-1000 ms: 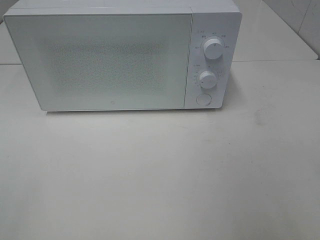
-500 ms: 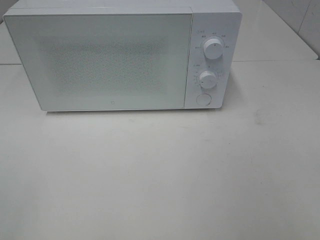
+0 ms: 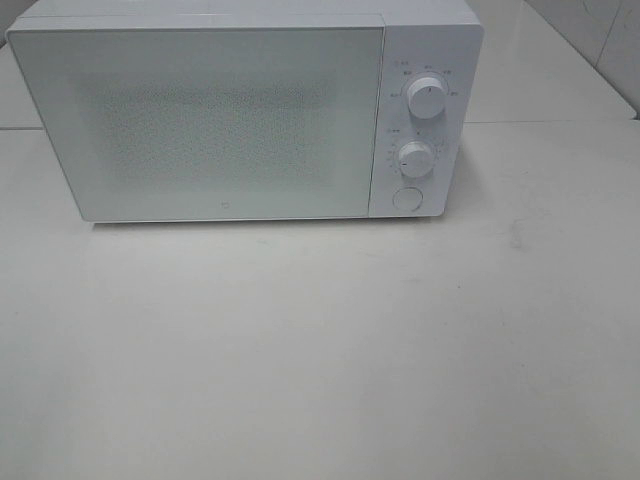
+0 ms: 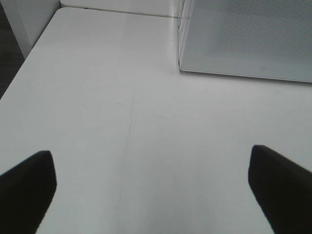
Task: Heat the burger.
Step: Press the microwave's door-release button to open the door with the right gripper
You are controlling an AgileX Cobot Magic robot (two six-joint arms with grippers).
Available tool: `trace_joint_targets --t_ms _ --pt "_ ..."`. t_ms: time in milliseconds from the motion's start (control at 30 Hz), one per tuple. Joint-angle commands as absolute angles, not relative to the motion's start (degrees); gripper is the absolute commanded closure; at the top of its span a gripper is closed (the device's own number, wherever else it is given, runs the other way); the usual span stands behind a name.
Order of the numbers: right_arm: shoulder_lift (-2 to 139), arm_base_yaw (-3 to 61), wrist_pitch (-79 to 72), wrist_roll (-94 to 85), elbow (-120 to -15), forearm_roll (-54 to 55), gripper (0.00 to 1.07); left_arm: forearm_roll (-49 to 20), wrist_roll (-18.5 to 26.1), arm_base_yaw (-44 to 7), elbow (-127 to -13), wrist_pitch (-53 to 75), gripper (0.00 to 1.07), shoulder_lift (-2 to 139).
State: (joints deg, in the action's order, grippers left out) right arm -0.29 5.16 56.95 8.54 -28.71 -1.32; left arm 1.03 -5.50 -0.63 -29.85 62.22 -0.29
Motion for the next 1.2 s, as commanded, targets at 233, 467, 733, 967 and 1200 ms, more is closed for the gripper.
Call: trace_joint_targets --t_ms 233,467,733,967,1200 --pt "-1.5 5.0 56.1 8.6 -29.2 -1.3 0.32 0.9 -5.8 -0.6 -29.7 61.4 0.06 -1.1" --pt "3.2 5.0 52.1 8.7 -30.0 -1.1 0.32 0.9 -5.8 -0.6 -29.7 61.4 0.06 -1.1" --pt "15.3 5.0 39.8 8.6 -29.9 -1.1 0.32 0.9 -5.8 -0.6 -29.7 61.4 0.06 -1.1" --pt "23.1 5.0 32.2 8.6 -29.9 -1.1 0.32 0.9 -5.8 -0.6 -29.7 61.4 0.06 -1.1" --pt "33.2 5.0 24.6 8.6 -29.9 -1.1 0.32 0.9 -5.8 -0.6 -29.7 61.4 0.06 -1.1"
